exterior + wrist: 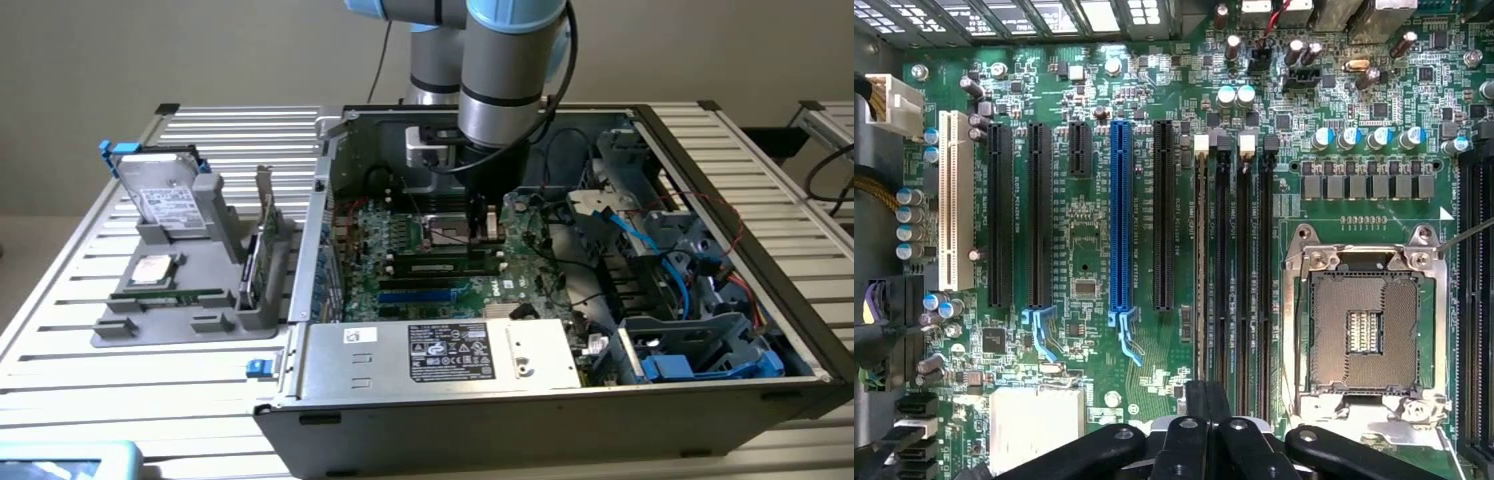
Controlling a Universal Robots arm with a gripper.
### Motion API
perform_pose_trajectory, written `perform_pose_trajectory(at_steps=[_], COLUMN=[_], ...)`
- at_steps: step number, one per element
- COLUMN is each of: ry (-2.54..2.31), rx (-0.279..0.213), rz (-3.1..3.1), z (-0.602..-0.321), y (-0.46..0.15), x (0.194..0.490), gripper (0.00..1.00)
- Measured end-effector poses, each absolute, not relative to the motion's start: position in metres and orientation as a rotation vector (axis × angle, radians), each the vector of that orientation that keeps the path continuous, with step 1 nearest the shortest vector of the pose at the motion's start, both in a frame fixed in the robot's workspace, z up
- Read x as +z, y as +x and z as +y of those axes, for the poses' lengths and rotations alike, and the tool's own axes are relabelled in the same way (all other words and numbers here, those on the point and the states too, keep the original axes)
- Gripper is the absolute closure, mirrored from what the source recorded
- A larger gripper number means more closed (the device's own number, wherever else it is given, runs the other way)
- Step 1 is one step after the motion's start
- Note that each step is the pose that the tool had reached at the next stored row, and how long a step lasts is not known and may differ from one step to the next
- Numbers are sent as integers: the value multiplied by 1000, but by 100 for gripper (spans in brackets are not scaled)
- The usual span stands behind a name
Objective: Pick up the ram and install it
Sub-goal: 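Press down the ram until it locks into place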
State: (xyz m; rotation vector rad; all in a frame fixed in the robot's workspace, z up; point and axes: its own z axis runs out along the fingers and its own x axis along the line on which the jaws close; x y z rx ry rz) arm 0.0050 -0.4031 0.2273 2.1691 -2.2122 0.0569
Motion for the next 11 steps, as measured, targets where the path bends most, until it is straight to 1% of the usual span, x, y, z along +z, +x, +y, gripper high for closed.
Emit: perform_pose_trajectory(at_steps=[6,11], ry=[2169,2169], rx=[57,56], rz=[-2212,-2213], z=[-403,-403], y=[5,0], x=[226,232], gripper=[89,89])
